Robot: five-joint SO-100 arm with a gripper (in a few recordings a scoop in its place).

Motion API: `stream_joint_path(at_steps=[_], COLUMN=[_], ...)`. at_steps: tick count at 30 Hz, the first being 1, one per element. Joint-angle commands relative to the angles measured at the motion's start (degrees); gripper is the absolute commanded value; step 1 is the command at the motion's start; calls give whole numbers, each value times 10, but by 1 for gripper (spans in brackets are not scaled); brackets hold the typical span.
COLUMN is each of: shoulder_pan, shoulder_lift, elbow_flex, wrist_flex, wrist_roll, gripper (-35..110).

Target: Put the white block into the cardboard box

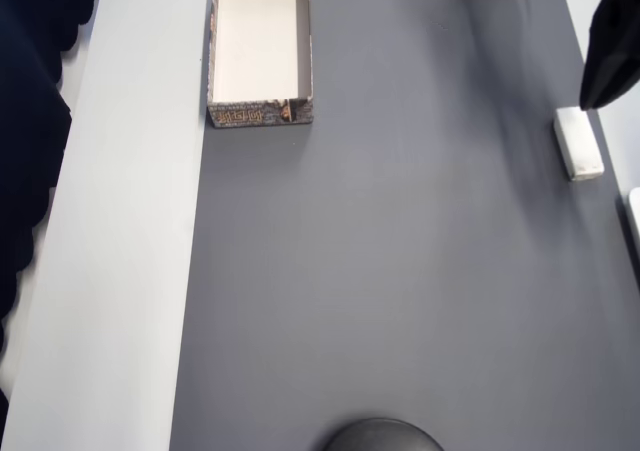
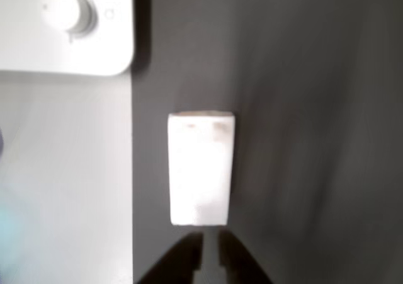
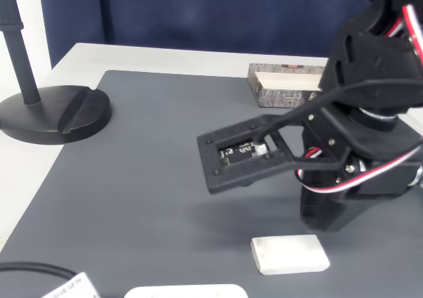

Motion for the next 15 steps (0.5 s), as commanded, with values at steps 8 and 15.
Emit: stream_joint_path(at_steps=[8, 15], shoulder_pan=[5, 16], shoulder_lift=[1, 1], elbow_flex=[-27, -24], wrist_flex=[4, 4], wrist_roll=[78, 103], gripper=[14, 18])
